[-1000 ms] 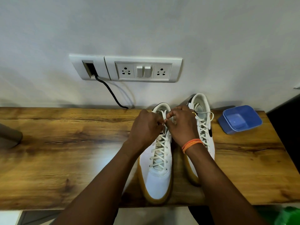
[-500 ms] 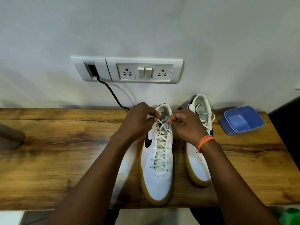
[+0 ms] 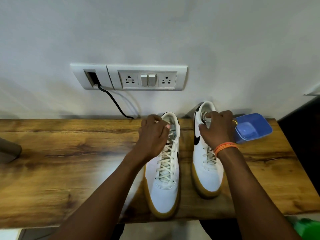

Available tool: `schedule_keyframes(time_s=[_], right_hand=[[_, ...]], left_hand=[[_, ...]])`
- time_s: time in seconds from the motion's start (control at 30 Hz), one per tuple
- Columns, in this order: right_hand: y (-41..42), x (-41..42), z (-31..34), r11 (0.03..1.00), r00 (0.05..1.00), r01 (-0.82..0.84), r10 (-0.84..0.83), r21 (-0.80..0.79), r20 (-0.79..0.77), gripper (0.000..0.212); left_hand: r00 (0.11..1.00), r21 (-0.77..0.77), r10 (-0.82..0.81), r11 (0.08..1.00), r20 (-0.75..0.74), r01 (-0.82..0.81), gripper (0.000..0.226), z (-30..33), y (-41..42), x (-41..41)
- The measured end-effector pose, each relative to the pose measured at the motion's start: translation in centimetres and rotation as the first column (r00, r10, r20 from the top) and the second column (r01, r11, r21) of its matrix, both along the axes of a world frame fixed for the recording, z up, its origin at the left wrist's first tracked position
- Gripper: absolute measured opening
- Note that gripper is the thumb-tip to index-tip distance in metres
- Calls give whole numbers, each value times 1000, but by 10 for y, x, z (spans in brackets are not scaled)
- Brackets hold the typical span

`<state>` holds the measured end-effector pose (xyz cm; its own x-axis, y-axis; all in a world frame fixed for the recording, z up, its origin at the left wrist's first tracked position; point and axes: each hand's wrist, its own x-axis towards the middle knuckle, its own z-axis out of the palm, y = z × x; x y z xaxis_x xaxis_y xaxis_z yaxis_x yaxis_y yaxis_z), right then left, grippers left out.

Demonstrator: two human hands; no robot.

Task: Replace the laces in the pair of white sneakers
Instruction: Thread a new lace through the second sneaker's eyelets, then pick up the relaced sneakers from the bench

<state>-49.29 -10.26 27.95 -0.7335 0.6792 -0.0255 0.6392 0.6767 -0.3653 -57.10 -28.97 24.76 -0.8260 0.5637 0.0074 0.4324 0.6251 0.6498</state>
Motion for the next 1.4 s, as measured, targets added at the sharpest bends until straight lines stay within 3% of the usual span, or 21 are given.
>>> schedule_keyframes(time_s=[0.07, 0.13, 0.2, 0.27, 0.37, 0.57, 0.63, 0.7, 0.83, 0.9, 1.0, 1.17, 1.23, 1.3, 1.4], right_hand=[[9, 5, -1, 998, 993, -17, 23, -54, 114, 55], [12, 10, -2, 991, 971, -85, 105, -100, 217, 65], [8, 12, -5, 984, 948, -144, 167, -104, 270, 62], [2, 16, -8, 983, 950, -163, 179, -83, 256, 53], [-5, 17, -9, 988, 970, -121, 137, -91, 199, 41], [-33, 35, -5, 972, 963, -156, 190, -177, 192, 31], [-44, 43, -6, 969, 957, -166, 203, -184, 207, 27], [-54, 53, -6, 969, 960, -150, 191, -197, 206, 25], [-74, 67, -6, 975, 973, -105, 142, -197, 182, 29], [-80, 70, -5, 969, 975, -122, 157, -215, 155, 37], [-64, 69, 3, 956, 973, -154, 191, -251, 131, 50], [-3, 57, 18, 967, 970, -223, 233, -122, 74, 45], [12, 50, 17, 920, 902, -388, 393, -64, 180, 60], [17, 40, 16, 810, 752, -587, 543, 5, 374, 82], [9, 23, 19, 691, 603, -722, 660, -44, 448, 83]], left_hand=[[995, 177, 102, 979, 3, -101, 35, 5, -1, 4], [983, 169, 170, 969, 67, -179, 32, 8, -1, 13], [960, 24, 200, 978, 198, -209, 53, 0, -3, 25], [937, -16, 166, 985, 308, -169, 89, -11, -6, 41], [954, -15, 148, 989, 261, -149, 125, -23, -7, 63], [953, 76, 177, 977, 246, -201, 145, -23, -10, 84], [965, 20, 148, 988, 214, -156, 156, -20, -10, 98], [954, -137, 167, 981, 248, -136, 167, -14, -8, 120], [957, -339, 241, 924, 159, -177, 167, -14, -3, 155], [962, -365, 245, 912, 119, -187, 165, -17, -2, 156], [964, -421, 204, 900, 170, -116, 168, -13, -1, 152], [976, -440, 94, 898, 194, 1, 169, -9, -17, 130], [982, -487, 16, 870, 186, 78, 171, -9, -31, 115], [981, -530, -86, 831, 175, 167, 172, -8, -45, 96], [948, -559, -260, 766, 185, 319, 173, -3, -67, 64]])
